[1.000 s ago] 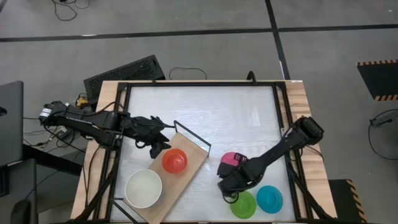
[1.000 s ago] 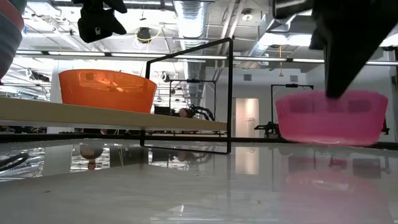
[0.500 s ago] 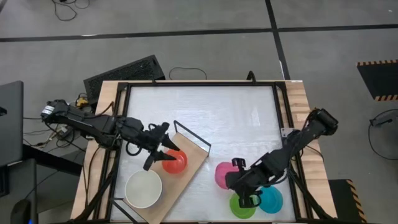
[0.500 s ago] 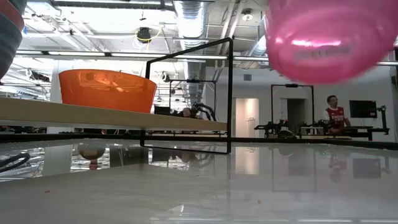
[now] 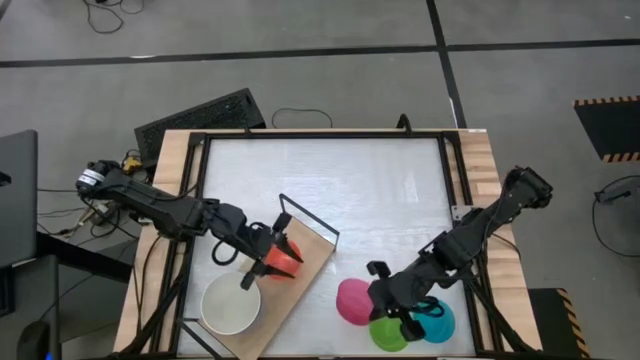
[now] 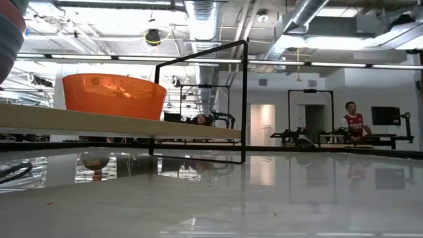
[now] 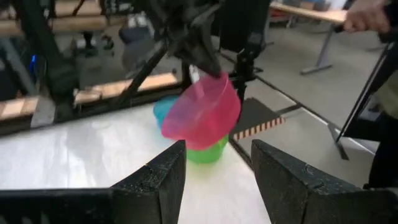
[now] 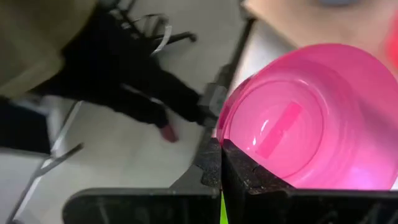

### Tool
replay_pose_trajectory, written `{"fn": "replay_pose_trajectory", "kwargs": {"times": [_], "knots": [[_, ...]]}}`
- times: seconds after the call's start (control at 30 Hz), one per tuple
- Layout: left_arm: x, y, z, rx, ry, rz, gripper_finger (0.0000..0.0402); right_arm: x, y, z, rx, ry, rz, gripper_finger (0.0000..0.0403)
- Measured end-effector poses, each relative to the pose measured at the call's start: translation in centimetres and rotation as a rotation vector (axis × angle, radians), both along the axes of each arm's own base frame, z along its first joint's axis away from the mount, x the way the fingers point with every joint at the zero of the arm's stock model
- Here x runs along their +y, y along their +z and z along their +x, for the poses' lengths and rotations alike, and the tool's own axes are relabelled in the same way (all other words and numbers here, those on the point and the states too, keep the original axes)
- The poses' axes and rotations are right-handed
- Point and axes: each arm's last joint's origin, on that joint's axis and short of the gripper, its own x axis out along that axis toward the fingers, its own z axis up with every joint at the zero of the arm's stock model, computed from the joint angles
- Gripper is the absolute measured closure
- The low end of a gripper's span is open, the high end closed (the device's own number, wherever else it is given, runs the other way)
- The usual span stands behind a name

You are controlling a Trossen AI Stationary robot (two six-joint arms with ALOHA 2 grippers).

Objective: Place and stack bowls onto a shelf
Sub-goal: Stack the small pink bowl on the small orange bowl on the shelf

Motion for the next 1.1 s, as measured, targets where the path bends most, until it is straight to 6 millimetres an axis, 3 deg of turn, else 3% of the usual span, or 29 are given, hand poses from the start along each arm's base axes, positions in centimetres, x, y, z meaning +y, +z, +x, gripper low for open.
{"fn": "replay_pose_trajectory", "kwargs": {"times": [0.2,0.73,1.1], "knots": [[0.0,0.2,0.0,0.007,-0.098,-0.063,0.0235,-0.4,0.1,1.4,-0.014,0.036,0.058,0.0385],[-0.1,0.3,-0.1,0.02,-0.134,-0.1,0.0235,-2.7,5.2,4.2,-0.34,0.087,0.155,0.0385],[-0.2,0.9,-0.1,-0.044,-0.156,-0.116,0.0235,-3.4,5.8,4.9,-0.401,0.123,0.22,0.0385]]}}
